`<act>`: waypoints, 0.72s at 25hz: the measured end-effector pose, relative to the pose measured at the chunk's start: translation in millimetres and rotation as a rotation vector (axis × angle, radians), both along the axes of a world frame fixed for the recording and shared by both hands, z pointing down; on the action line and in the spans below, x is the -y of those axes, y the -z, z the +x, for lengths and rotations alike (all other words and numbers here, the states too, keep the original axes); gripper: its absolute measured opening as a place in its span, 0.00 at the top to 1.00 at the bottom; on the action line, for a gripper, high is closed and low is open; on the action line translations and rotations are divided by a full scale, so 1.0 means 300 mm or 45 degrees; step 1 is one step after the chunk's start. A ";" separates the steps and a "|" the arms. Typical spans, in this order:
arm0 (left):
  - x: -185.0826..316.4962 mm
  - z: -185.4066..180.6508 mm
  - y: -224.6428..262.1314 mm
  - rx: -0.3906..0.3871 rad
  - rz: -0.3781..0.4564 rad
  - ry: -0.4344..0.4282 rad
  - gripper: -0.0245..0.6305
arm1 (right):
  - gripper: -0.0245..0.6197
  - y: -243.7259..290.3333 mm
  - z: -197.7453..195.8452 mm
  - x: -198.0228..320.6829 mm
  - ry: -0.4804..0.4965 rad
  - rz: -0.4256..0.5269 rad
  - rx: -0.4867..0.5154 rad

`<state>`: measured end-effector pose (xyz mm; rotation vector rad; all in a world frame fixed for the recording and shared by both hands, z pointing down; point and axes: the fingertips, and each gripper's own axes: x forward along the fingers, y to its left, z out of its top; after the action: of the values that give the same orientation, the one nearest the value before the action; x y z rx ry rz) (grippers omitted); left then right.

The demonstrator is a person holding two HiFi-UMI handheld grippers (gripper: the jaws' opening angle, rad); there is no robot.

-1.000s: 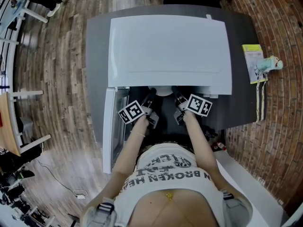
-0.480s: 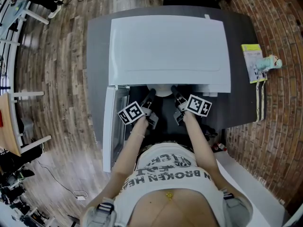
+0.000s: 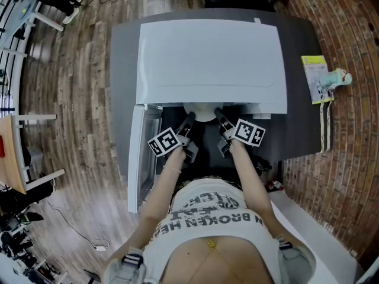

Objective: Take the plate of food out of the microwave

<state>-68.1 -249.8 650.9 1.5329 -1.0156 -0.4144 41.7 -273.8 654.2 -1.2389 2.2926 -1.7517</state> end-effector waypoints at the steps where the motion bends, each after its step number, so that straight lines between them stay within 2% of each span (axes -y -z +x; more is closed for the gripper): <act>1: -0.004 0.001 0.001 -0.001 -0.001 0.002 0.91 | 0.88 0.002 0.000 -0.002 0.004 0.002 -0.003; 18: -0.070 0.027 0.030 0.023 0.022 0.034 0.91 | 0.88 0.026 0.024 -0.057 0.053 0.024 0.003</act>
<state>-60.1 -228.9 642.0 1.5421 -1.0497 -0.4295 48.9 -256.7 646.3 -1.1938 2.3449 -1.7389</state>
